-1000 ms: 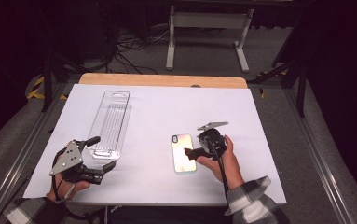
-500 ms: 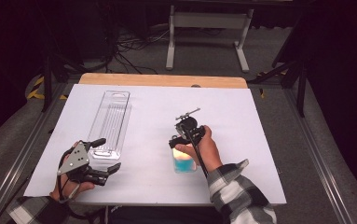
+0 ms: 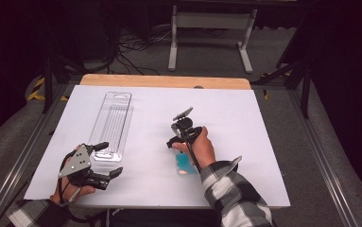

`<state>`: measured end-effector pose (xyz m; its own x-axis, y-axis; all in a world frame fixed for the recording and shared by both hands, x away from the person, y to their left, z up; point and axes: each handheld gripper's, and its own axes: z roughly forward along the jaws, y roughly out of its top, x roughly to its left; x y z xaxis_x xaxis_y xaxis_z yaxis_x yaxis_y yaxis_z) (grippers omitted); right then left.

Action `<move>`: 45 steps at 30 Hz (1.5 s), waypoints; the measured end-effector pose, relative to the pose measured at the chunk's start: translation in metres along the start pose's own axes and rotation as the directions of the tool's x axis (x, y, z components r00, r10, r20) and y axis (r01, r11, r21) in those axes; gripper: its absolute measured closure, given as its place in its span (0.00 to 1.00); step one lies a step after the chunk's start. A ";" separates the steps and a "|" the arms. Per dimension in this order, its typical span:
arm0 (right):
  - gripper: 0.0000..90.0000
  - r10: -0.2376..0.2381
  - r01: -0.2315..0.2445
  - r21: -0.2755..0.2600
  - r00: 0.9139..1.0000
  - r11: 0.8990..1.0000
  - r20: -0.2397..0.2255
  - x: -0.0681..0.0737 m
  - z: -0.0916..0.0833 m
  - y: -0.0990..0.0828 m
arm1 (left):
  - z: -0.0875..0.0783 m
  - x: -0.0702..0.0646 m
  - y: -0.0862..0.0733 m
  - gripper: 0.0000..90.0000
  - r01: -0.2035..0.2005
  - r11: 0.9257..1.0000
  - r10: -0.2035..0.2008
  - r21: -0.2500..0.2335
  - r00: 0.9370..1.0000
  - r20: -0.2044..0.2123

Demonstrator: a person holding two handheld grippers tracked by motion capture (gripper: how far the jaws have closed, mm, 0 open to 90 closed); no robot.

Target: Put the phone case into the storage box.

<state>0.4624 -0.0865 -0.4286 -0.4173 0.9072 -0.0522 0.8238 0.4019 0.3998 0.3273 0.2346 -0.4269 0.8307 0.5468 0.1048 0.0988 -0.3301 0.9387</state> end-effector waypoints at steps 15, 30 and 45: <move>0.11 0.064 -0.064 0.080 0.998 0.995 0.004 -0.003 0.008 -0.002 | 0.002 0.000 0.000 0.07 0.008 1.000 -0.008 0.019 1.000 0.004; 0.16 0.098 -0.098 0.025 0.995 0.995 0.009 -0.005 0.005 -0.007 | 0.005 -0.001 -0.001 0.07 0.010 1.000 -0.011 0.028 1.000 0.019; 0.15 0.052 -0.051 0.031 0.999 0.998 -0.002 -0.003 0.007 -0.006 | 0.004 -0.002 -0.001 0.07 0.007 1.000 -0.007 0.029 1.000 0.012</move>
<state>0.4616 -0.0911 -0.4372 -0.3752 0.9265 -0.0293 0.8557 0.3584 0.3733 0.3280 0.2310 -0.4291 0.8364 0.5400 0.0939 0.1205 -0.3482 0.9296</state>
